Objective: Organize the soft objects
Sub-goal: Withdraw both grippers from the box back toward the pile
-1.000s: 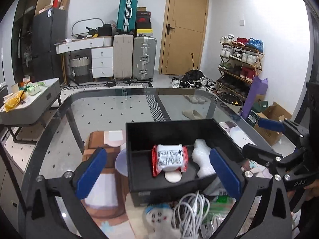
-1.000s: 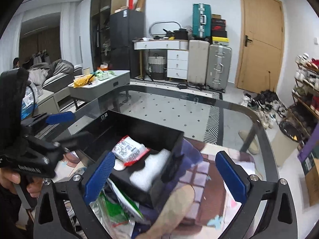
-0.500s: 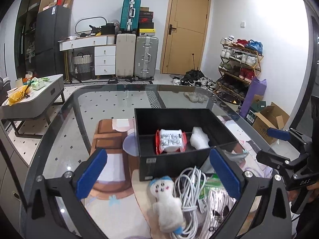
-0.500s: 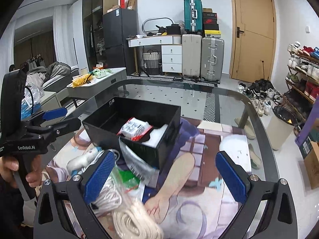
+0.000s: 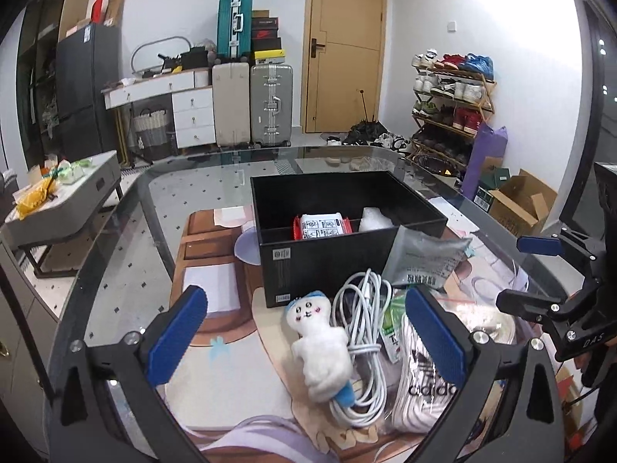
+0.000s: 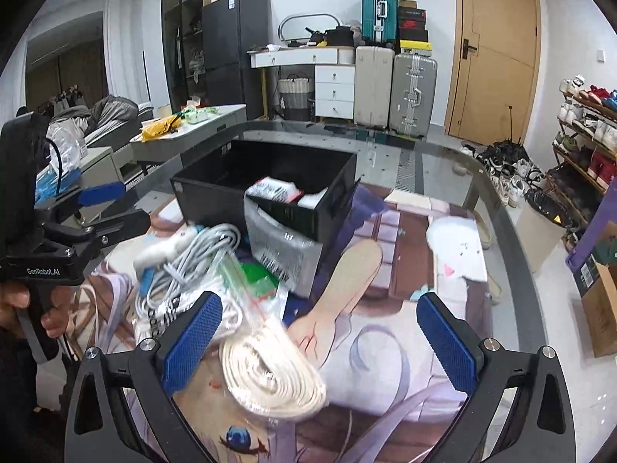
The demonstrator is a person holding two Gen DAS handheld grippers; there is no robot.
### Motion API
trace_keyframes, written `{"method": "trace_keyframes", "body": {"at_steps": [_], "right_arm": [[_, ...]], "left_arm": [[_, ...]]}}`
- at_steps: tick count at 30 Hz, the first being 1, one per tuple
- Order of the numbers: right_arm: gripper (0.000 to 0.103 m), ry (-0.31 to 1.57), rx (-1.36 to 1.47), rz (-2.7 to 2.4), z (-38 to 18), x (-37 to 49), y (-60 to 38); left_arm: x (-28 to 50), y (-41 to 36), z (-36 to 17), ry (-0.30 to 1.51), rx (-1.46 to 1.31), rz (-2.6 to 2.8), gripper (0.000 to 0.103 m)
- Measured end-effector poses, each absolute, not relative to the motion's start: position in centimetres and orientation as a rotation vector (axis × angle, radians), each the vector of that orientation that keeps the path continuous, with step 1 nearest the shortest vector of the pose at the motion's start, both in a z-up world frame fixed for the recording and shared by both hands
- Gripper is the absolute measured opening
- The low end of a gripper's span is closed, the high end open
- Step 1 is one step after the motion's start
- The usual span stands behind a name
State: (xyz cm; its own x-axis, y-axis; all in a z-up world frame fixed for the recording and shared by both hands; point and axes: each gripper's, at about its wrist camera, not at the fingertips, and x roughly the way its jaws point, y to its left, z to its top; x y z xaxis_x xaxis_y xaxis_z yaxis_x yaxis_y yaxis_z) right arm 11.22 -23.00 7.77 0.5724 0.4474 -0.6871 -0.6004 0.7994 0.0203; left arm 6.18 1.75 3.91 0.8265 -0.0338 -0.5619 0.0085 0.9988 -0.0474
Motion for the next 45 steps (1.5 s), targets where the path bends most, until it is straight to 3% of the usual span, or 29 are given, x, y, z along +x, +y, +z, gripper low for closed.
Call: {"method": "trace_keyframes", "body": {"at_steps": [45], "right_arm": [[0.102, 0.952, -0.282, 0.639, 2.1, 12.9, -20.7]], "left_arm": [[6.1, 2.7, 0.7, 0.712, -0.102, -0.039, 0.103]]}}
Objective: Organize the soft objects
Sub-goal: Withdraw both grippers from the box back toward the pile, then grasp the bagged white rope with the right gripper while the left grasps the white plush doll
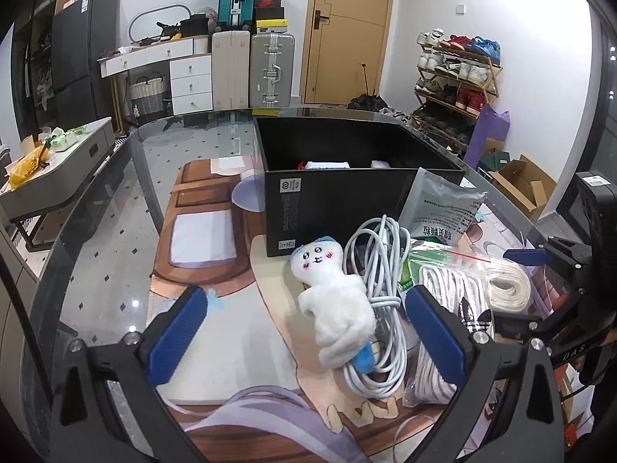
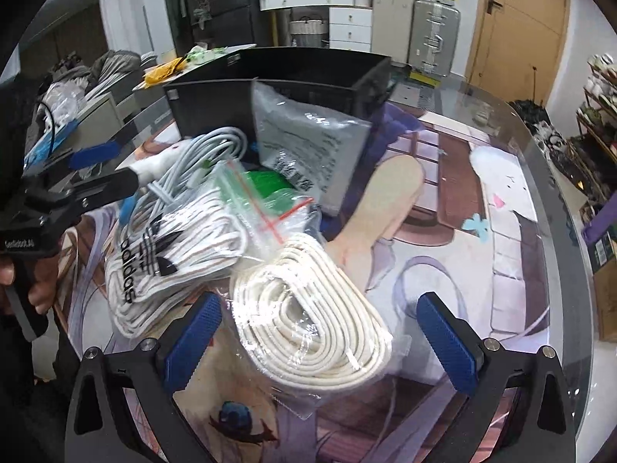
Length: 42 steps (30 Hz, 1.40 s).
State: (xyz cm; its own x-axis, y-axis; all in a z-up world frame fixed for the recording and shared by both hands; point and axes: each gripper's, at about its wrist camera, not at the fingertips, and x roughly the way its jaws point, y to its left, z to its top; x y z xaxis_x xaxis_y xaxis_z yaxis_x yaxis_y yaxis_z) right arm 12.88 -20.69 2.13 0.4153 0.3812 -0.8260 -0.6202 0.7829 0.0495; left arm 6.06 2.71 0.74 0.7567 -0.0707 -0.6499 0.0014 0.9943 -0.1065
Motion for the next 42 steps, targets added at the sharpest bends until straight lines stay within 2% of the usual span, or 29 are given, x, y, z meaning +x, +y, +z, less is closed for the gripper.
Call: {"method": "trace_keyframes", "body": {"at_steps": [16, 18, 23, 29, 31, 42], "right_arm": [[0.102, 0.94, -0.328, 0.677, 1.8, 13.5, -20.1], [0.099, 0.932, -0.328, 0.688, 1.9, 13.4, -20.2], [0.069, 0.908, -0.336, 0.719, 2.5, 12.3, -20.6], [0.047, 0.892, -0.331, 0.709, 2.7, 11.5, -21.5], [0.043, 0.887, -0.352, 0.717, 2.7, 11.1, -21.7], [0.042, 0.889, -0.335, 0.665, 3.2, 10.7, -23.5]], "left_arm": [[6.2, 2.7, 0.5, 0.725, -0.096, -0.041, 0.103], [6.2, 2.7, 0.5, 0.726, -0.098, -0.041, 0.103], [6.4, 2.8, 0.3, 0.728, -0.099, -0.04, 0.103], [6.5, 3.1, 0.2, 0.734, -0.109, -0.033, 0.103], [6.5, 3.3, 0.1, 0.737, -0.119, -0.024, 0.103], [7.3, 5.1, -0.6, 0.781, -0.209, 0.014, 0.101]]}}
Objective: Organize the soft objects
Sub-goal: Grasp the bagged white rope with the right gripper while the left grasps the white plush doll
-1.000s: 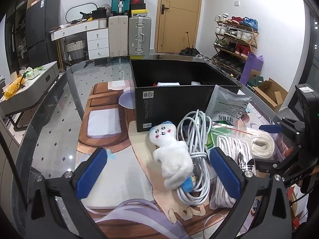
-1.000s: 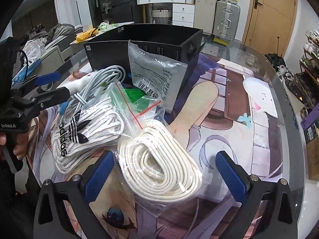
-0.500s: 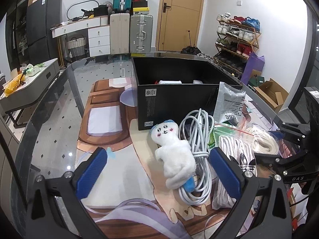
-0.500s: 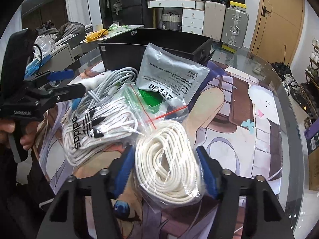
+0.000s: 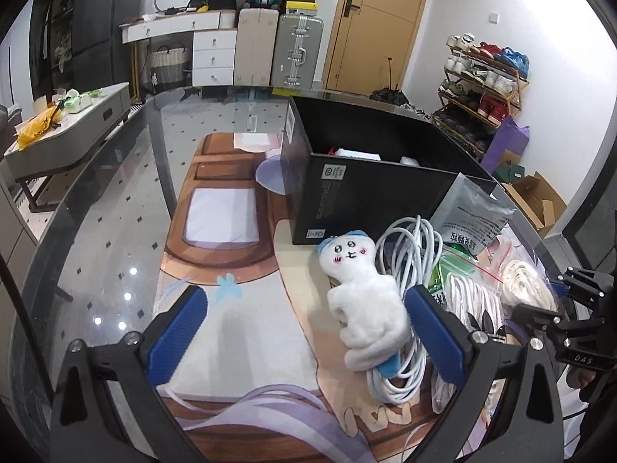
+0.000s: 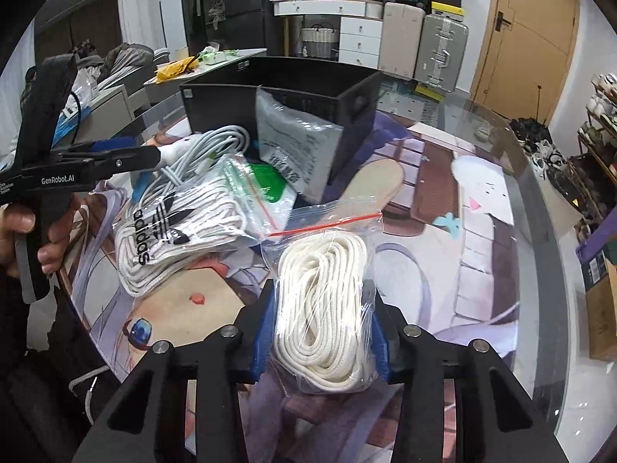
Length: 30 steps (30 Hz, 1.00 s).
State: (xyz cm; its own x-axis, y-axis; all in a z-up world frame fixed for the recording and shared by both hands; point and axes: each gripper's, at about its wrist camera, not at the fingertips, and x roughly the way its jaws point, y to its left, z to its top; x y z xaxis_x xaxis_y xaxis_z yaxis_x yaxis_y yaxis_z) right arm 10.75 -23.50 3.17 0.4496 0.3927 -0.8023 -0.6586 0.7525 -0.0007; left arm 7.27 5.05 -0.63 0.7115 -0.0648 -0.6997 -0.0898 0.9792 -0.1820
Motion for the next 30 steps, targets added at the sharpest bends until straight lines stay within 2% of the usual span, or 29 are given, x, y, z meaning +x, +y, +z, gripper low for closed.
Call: {"method": "trace_keyframes", "body": {"at_steps": [8, 11, 14, 16, 17, 19, 22, 30], "right_arm": [[0.042, 0.874, -0.279, 0.6, 4.1, 11.4, -25.1], [0.042, 0.866, -0.267, 0.601, 4.4, 11.4, -24.9], [0.042, 0.859, -0.267, 0.617, 4.5, 11.2, -24.5], [0.042, 0.851, -0.267, 0.625, 4.6, 11.1, -24.1], [0.042, 0.848, -0.268, 0.628, 4.7, 11.0, -24.0], [0.042, 0.843, -0.271, 0.633, 4.8, 10.8, -23.8], [0.042, 0.832, -0.269, 0.634, 5.1, 10.6, -23.6], [0.042, 0.795, -0.256, 0.64, 5.9, 10.4, -23.5]], "left_arm": [[7.6, 4.5, -0.7, 0.793, -0.203, -0.029, 0.093], [7.6, 4.7, -0.7, 0.79, -0.227, -0.062, 0.086], [7.4, 4.8, -0.6, 0.785, -0.255, -0.102, 0.073], [7.4, 4.8, -0.6, 0.784, -0.273, -0.127, 0.057], [7.4, 4.8, -0.6, 0.781, -0.283, -0.147, 0.054], [7.2, 4.7, -0.5, 0.773, -0.293, -0.172, 0.037], [7.0, 4.4, -0.4, 0.765, -0.286, -0.183, 0.033], [6.3, 4.6, 0.0, 0.732, -0.281, -0.15, 0.032]]}}
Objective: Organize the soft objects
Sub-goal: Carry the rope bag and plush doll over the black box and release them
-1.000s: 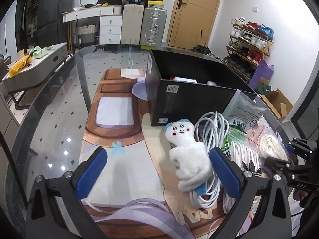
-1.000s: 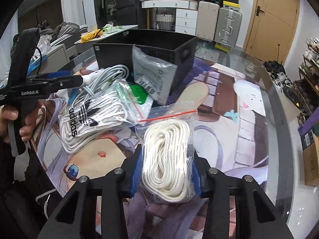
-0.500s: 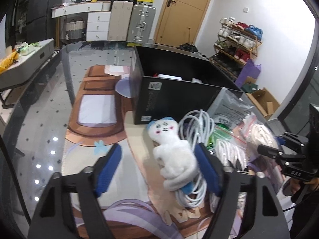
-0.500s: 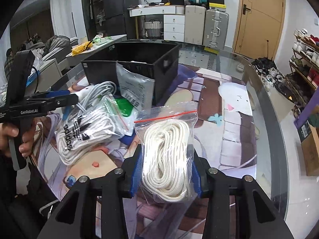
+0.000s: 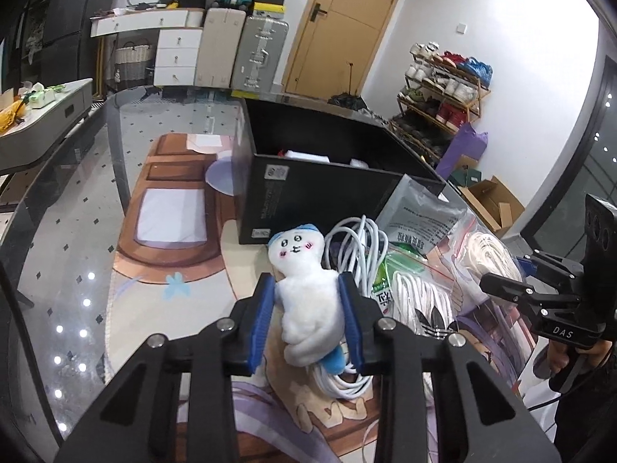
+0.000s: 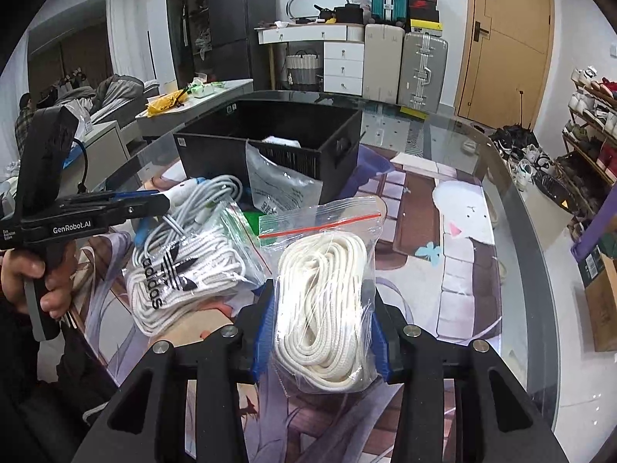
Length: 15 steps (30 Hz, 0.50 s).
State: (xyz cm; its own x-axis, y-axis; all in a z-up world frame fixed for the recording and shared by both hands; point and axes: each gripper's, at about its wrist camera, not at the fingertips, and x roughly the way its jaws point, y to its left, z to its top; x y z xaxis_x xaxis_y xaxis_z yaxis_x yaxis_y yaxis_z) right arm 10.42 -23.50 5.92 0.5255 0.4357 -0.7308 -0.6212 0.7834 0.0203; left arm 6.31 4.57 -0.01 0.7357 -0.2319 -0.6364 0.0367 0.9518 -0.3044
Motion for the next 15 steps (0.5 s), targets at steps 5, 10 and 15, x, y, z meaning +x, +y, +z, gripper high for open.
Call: {"method": "trace_keyframes", "body": {"at_steps": [5, 10, 15], "right_arm": [[0.042, 0.769, -0.252, 0.647, 6.5, 10.2, -23.5], [0.042, 0.749, -0.248, 0.644, 7.2, 9.9, -23.6], [0.042, 0.721, -0.245, 0.645, 8.2, 9.6, -23.5]], "left_arm": [[5.3, 4.6, 0.6, 0.7, -0.264, -0.124, 0.032], [4.5, 4.8, 1.6, 0.659, -0.255, -0.103, 0.032], [3.8, 5.0, 2.9, 0.614, -0.244, -0.081, 0.032]]}}
